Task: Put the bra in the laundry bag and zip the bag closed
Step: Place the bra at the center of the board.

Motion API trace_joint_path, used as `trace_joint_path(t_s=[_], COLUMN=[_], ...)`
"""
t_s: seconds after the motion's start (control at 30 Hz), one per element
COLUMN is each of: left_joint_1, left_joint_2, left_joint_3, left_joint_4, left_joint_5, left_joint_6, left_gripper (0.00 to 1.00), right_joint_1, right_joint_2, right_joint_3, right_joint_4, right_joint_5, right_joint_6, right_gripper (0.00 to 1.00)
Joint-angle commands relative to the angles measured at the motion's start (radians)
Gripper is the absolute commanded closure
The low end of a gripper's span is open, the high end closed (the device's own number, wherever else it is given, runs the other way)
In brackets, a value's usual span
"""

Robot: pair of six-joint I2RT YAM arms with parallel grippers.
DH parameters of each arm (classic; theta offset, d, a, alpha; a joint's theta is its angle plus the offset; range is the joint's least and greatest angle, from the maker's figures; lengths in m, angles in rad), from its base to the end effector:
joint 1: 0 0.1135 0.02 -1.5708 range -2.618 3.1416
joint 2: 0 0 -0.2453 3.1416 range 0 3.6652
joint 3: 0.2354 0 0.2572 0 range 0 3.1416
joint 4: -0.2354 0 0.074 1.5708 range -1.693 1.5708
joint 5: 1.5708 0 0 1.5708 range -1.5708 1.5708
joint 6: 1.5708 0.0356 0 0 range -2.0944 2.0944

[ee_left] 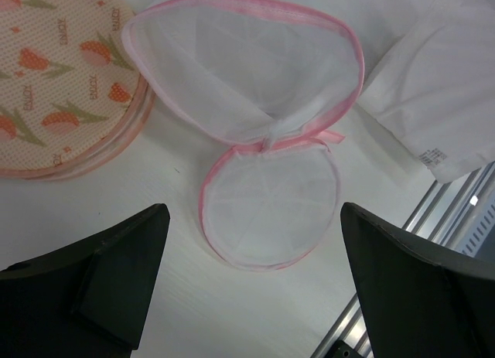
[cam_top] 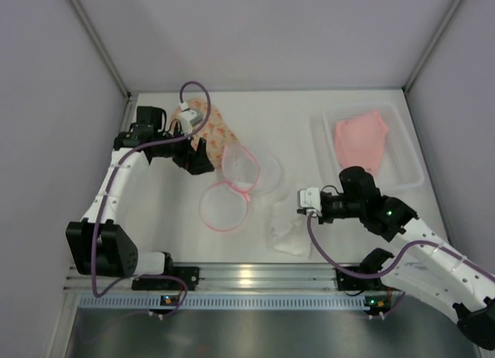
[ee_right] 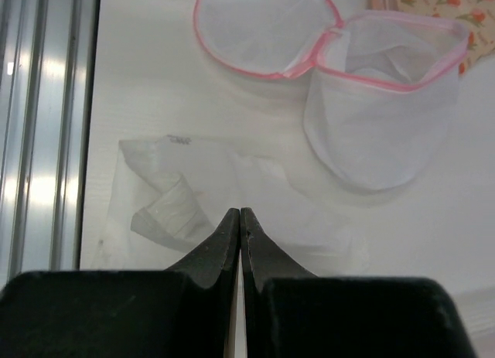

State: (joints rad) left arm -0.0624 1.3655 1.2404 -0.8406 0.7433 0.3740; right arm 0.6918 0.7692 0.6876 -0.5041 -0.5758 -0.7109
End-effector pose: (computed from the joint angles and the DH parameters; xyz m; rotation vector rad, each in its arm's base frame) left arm 0.2806 -0.0417 0.2995 0.7806 2.2119 -0.7838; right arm 0.1297 0.1326 0.2661 -1.5974 1.3781 0.6063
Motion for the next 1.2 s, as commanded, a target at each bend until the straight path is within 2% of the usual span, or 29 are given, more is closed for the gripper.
trace_joint_path(t_s=[0.0, 0.13, 0.23, 0.27, 0.37, 0.43, 0.47, 0.5, 0.53, 0.63, 0.67, 0.77, 0.8, 0.9, 0.93, 0.97, 1.0, 1.03, 1.07, 1.1, 1.13, 1.17], left_joint_1=[0.001, -0.001, -0.013, -0.019, -0.074, -0.126, -0.201, -0.246, -0.343, -0.492, -0.573, -0.699, -0.727, -0.856, -0.91, -0.931, -0.951, -0.983, -0.997, -1.008, -1.031, -1.039], left_joint_2=[-0.043, -0.065, -0.089, -0.097, -0.143, -0.189, -0.203, -0.218, -0.245, -0.298, -0.312, -0.367, -0.382, -0.362, -0.343, -0.321, -0.274, -0.252, -0.228, -0.224, -0.217, -0.214], left_joint_3=[-0.004, -0.013, -0.025, -0.028, -0.056, -0.091, -0.107, -0.142, -0.159, -0.249, -0.277, -0.445, -0.484, -0.636, -0.662, -0.683, -0.679, -0.667, -0.642, -0.635, -0.627, -0.624], left_joint_4=[0.031, 0.031, 0.032, 0.032, 0.031, 0.031, 0.031, 0.032, 0.031, 0.032, 0.038, 0.194, 0.3, 0.524, 0.646, 0.682, 0.705, 0.719, 0.73, 0.738, 0.739, 0.738], left_joint_5=[0.027, 0.041, 0.057, 0.057, 0.044, 0.025, -0.011, -0.034, -0.059, -0.165, -0.183, -0.252, -0.28, -0.37, -0.384, -0.393, -0.403, -0.418, -0.427, -0.438, -0.459, -0.473], left_joint_6=[0.042, 0.08, 0.155, 0.176, 0.279, 0.34, 0.376, 0.455, 0.492, 0.695, 0.756, 0.905, 0.933, 1.019, 1.049, 1.057, 1.054, 1.042, 0.986, 0.959, 0.945, 0.925], left_gripper=[0.01, 0.01, 0.01, 0.01, 0.01, 0.01, 0.01, 0.01, 0.01, 0.01, 0.01, 0.01, 0.01, 0.01, 0.01, 0.01, 0.01, 0.01, 0.01, 0.01, 0.01, 0.01], right_joint_1=[0.014, 0.02, 0.029, 0.029, 0.029, 0.025, 0.02, 0.008, -0.011, -0.144, -0.173, -0.276, -0.31, -0.325, -0.328, -0.336, -0.359, -0.374, -0.412, -0.432, -0.449, -0.459], right_joint_2=[-0.013, 0.001, 0.015, 0.016, 0.015, 0.027, 0.041, 0.079, 0.1, 0.2, 0.223, 0.361, 0.39, 0.476, 0.484, 0.489, 0.483, 0.478, 0.467, 0.461, 0.452, 0.428], right_joint_3=[0.018, 0.012, 0.021, 0.027, 0.033, 0.021, 0.018, 0.013, 0.015, 0.036, 0.047, 0.134, 0.154, 0.204, 0.207, 0.21, 0.213, 0.22, 0.251, 0.269, 0.28, 0.274], right_joint_4=[-0.177, -0.29, -0.359, -0.35, -0.223, -0.147, -0.124, -0.108, -0.091, -0.094, -0.084, -0.14, -0.163, -0.234, -0.24, -0.238, -0.246, -0.261, -0.289, -0.394, -0.431, -0.454], right_joint_5=[-0.073, -0.154, -0.171, -0.162, -0.058, -0.009, 0.002, 0.007, -0.033, -0.152, -0.154, -0.2, -0.209, -0.222, -0.223, -0.222, -0.22, -0.214, -0.217, -0.229, -0.214, -0.181], right_joint_6=[-0.113, -0.214, -0.242, -0.217, -0.035, 0.034, 0.06, 0.085, 0.117, 0.149, 0.166, 0.163, 0.134, 0.064, 0.054, 0.05, 0.047, 0.042, 0.006, -0.031, -0.06, -0.073], right_gripper=[1.0, 0.85, 0.49, 0.45, 0.43, 0.51, 0.59, 0.61, 0.67, 0.7, 0.7, 0.71, 0.71, 0.71, 0.69, 0.66, 0.64, 0.57, 0.54, 0.5, 0.35, 0.32])
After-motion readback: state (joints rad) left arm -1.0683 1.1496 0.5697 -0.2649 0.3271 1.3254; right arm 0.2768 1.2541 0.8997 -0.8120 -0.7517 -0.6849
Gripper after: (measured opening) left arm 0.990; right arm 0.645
